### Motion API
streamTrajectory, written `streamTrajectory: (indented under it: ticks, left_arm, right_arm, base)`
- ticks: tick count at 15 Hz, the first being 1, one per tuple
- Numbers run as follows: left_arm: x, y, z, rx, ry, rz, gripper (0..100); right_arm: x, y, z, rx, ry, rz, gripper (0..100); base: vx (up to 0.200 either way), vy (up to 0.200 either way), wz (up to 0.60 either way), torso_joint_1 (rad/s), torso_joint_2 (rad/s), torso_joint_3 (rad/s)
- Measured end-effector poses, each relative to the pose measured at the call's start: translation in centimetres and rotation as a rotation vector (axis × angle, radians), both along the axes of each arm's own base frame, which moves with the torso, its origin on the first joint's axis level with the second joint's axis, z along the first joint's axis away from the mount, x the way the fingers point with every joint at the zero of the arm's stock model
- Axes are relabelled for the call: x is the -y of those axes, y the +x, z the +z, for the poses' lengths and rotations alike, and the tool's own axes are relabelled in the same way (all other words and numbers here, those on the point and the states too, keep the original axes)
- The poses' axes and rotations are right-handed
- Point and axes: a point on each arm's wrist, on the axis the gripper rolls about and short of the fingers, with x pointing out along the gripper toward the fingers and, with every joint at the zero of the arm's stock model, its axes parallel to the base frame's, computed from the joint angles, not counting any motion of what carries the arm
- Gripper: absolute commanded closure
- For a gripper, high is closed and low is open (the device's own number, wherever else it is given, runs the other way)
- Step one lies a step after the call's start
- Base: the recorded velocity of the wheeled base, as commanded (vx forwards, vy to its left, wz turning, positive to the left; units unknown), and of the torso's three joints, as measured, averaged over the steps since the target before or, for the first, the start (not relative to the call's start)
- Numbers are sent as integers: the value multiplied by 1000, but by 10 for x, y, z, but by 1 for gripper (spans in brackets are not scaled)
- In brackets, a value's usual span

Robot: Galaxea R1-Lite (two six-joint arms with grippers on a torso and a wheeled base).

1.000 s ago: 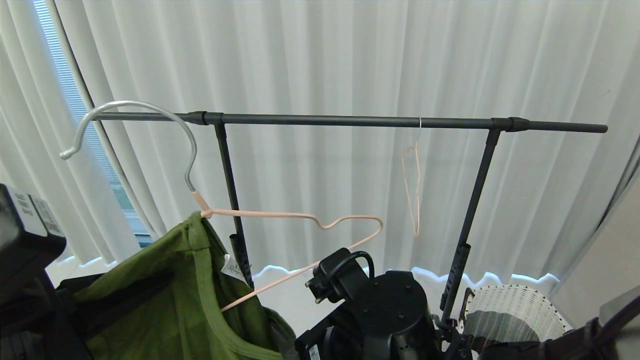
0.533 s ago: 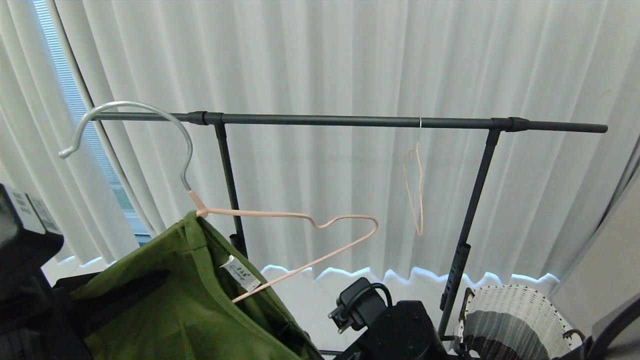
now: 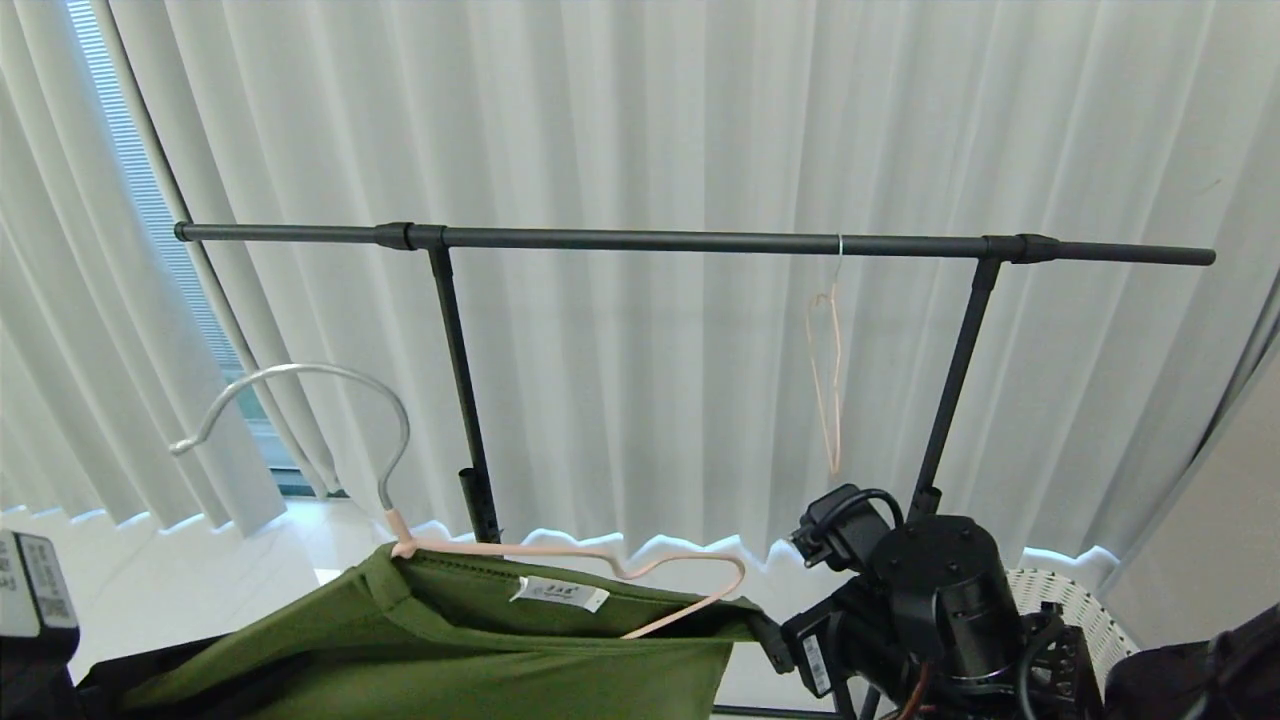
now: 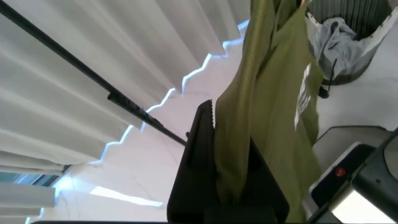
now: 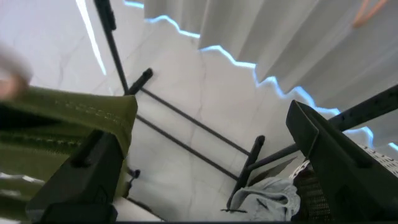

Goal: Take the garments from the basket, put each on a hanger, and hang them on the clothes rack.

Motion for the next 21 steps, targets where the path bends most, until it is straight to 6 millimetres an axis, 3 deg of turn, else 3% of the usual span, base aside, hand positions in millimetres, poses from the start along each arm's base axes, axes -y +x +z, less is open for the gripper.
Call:
streamTrajectory:
  ticks: [6,10,14,18,21]
  left_arm:
    - [-9,-8,-27,-1,110,-26,100]
    - [-7,-2,-38,-23,193,64,100]
    - [-2,3,-32,-20,111,96,100]
    - [-1,4,-30,-6,91,97,100]
    - [0,4,-29,-5,55,108,100]
  right_arm:
    - [12,2,22,60,32,-13,0]
    - [11,-8,33,96,30,31,0]
    - [0,-34,38,86,30,140,0]
    - [-17,-72,45,68,69,356,0]
    - [-13,-95,51,24,48,471,0]
  base:
    - [0,0,0,0,0,0]
    - [0,0,0,0,0,0]
    - [0,0,0,0,0,0]
    - [0,0,0,0,0,0]
    - [0,0,0,0,0,0]
